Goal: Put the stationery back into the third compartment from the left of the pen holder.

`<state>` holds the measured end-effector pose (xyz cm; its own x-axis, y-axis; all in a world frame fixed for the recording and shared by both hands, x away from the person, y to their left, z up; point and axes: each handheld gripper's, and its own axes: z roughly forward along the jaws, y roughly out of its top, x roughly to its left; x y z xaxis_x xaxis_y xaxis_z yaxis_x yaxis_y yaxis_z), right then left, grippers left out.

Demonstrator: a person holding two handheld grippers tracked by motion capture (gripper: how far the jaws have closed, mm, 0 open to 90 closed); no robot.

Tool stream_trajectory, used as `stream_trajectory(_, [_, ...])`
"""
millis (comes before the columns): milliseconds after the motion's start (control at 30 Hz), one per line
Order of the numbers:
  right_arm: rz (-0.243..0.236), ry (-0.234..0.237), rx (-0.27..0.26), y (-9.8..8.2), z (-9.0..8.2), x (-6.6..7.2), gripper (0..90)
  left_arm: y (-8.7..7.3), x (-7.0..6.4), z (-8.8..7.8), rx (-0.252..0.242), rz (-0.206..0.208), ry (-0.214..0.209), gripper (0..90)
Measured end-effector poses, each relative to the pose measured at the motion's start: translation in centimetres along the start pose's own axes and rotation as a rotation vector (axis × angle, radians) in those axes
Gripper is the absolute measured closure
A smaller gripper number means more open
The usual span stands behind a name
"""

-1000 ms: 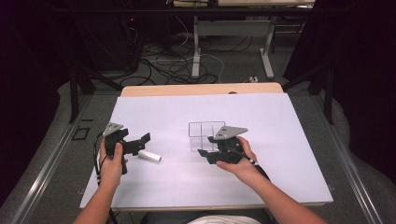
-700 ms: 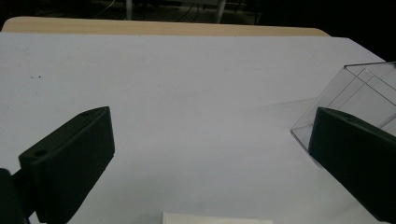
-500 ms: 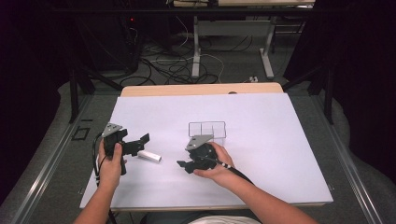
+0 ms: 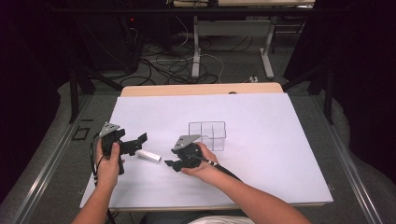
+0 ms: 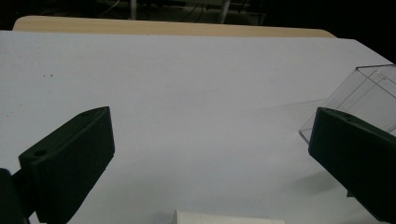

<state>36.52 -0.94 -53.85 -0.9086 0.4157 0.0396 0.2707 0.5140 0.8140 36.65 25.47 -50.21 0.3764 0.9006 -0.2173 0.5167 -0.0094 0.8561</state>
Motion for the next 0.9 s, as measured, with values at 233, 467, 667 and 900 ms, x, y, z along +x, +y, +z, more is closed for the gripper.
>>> stream_trajectory(233, [-0.017,0.004,-0.006,0.2,2.4,0.3,51.0,0.0,0.0,0.0,0.003,0.002,0.002,0.2])
stream_trajectory(467, [0.004,0.008,0.003,0.2,3.9,0.3,52.4,-0.1,0.2,0.1,0.008,-0.002,0.004,0.2])
stream_trajectory(667, [0.013,0.010,0.023,0.3,5.2,0.1,54.1,-0.1,0.2,0.1,0.009,0.000,0.003,0.2])
stream_trajectory(900, [0.001,0.007,0.035,0.6,5.9,0.3,54.1,-0.1,0.2,0.1,0.009,-0.002,0.001,0.2])
